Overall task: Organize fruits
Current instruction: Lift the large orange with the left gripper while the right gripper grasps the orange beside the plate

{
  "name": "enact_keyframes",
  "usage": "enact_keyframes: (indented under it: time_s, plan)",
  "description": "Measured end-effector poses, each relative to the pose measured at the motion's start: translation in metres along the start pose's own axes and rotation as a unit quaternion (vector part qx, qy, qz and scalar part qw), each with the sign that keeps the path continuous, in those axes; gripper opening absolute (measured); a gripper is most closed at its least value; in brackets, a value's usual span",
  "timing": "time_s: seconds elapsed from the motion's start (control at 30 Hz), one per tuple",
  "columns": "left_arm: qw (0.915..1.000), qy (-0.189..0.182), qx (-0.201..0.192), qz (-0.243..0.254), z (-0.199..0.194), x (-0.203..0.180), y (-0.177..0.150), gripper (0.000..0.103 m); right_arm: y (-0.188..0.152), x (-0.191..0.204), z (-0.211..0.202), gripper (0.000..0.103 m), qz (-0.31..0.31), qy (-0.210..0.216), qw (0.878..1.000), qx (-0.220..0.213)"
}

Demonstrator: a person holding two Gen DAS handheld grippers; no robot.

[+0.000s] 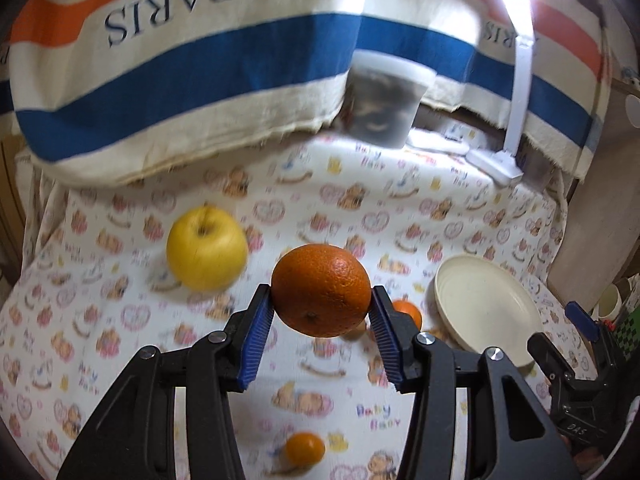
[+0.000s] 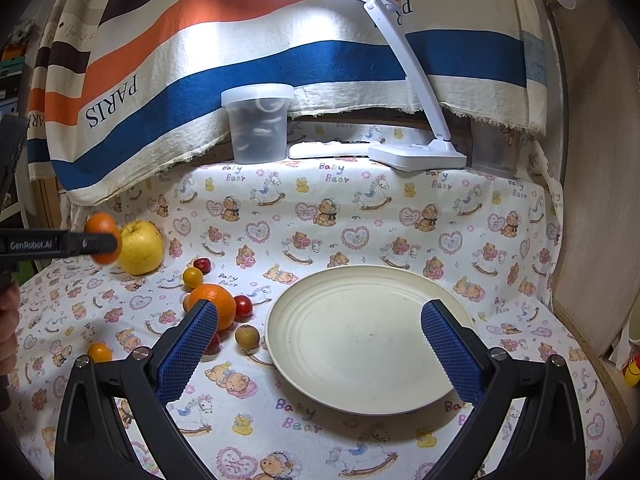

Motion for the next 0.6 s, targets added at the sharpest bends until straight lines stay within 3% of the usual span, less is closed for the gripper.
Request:
enact_keyframes:
  time_s: [0.27, 0.47, 0.6]
  plan:
    - [0.9987, 0.029, -0.039, 0.014, -0.003, 0.009, -0.006, 0.048, -0.002, 0.002, 0.002, 0.102, 0.002, 0.009, 1.0, 0.009]
    - [0.9984, 0.023, -0.05, 0.016, -0.009, 0.01, -0.006, 0.048, 0.002, 0.0, -0.005, 0.102, 0.016, 0.006, 1.0, 0.003]
    - [0.9989, 0.021, -0.039, 0.015, -0.004, 0.013, -0.008, 0.048, 0.006, 0.0, 0.0, 0.102, 0.047, 0.013, 0.998, 0.044]
Point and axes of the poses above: each gripper's, at about its wrist camera, not at the fingertips, and z roughly the way its jaws point, x to its left, y to its top, the point moved 6 cm from there along z, roughly the way its jaws point, and after that the axes turned 7 degrees about z, right-handed, at the moved point
